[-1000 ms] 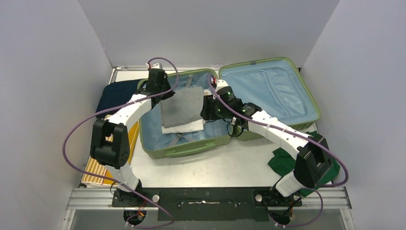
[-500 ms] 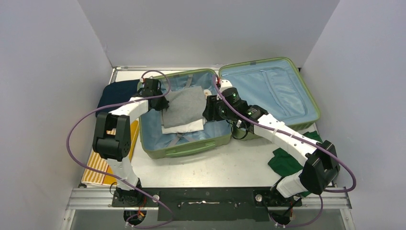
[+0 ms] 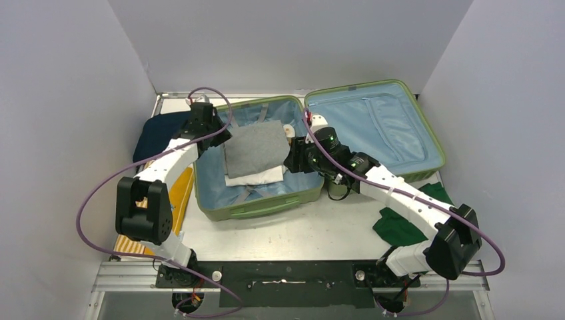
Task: Pack the luggage
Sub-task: Place the clothes in the luggage, then move the clothes to the corner of the board.
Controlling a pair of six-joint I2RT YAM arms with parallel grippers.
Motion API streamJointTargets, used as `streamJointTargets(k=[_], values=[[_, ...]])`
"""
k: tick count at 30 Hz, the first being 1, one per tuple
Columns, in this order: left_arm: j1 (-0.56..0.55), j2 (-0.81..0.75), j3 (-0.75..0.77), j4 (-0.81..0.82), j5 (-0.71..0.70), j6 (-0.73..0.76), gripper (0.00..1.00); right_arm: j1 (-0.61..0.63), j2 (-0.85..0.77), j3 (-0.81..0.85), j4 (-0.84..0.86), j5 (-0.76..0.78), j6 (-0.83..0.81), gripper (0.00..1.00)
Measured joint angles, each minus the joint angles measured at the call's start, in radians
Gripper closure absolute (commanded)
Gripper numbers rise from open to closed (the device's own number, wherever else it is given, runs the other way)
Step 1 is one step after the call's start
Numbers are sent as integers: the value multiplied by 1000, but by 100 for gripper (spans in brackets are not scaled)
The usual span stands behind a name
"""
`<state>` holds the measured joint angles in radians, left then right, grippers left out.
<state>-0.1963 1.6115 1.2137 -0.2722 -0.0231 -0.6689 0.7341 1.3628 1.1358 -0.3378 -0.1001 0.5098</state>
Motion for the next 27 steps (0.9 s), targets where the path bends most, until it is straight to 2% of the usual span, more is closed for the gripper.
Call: streamJointTargets(k=[5, 10, 12, 15, 17, 19, 22, 24, 27], values=[[5, 96, -50, -10, -10, 0, 92, 7, -3, -9, -3, 0, 3, 49], [9, 127, -84, -31, -25, 2, 92, 7, -55, -9, -16, 8, 3, 48], [12, 110, -84, -46, -44, 8, 82, 7, -81, -9, -20, 14, 3, 47], [19, 48, -84, -98, -94, 32, 52, 7, -125, -9, -37, 30, -1, 43], [22, -37, -88, -116, -121, 51, 36, 8, -153, -9, -55, 48, -10, 40], [20, -156, -103, -113, -137, 70, 27, 11, -181, -9, -77, 74, -26, 38], [3, -373, -144, -80, -148, 105, 19, 14, -233, -13, -120, 141, -51, 35], [-12, -505, -183, -32, -144, 133, 18, 14, -280, -30, -144, 193, -55, 32], [-26, -620, -253, 14, -124, 173, 18, 14, -358, -71, -186, 287, -46, 24]])
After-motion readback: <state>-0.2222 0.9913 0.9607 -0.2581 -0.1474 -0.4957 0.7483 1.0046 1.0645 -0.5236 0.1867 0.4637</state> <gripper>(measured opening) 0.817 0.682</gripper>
